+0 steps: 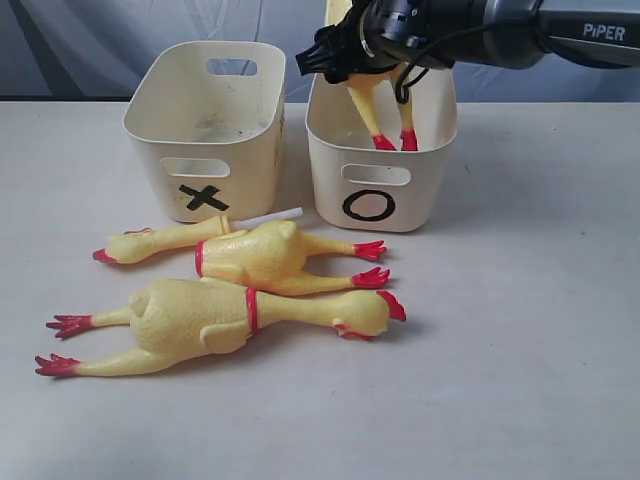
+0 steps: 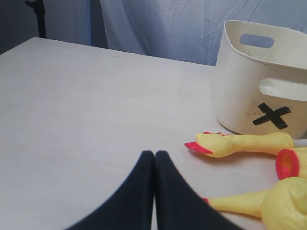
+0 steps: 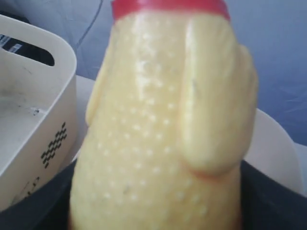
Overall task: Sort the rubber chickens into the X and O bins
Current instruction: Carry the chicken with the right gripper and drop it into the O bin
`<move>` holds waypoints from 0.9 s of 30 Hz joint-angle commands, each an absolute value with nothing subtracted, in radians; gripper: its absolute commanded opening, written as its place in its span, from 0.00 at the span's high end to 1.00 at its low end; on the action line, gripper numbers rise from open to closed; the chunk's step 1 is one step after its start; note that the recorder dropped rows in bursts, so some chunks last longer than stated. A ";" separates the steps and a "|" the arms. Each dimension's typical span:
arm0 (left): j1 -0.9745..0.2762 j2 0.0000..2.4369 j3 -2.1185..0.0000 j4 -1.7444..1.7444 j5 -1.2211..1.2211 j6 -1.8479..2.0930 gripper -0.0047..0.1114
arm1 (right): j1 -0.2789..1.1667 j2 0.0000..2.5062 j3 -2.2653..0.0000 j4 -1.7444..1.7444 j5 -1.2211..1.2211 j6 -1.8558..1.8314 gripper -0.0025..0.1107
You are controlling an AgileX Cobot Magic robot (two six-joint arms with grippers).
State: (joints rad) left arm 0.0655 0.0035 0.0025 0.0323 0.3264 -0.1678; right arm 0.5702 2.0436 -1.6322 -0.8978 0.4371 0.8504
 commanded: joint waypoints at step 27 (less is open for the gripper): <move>0.057 0.000 0.000 0.039 0.318 -0.173 0.96 | 0.570 2.004 -1.640 -0.734 0.575 0.576 0.11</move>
State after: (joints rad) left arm 0.0655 0.0035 0.0025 0.0323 0.3264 -0.1678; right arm 0.5720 2.0125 -1.6361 -0.7276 0.5423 0.5999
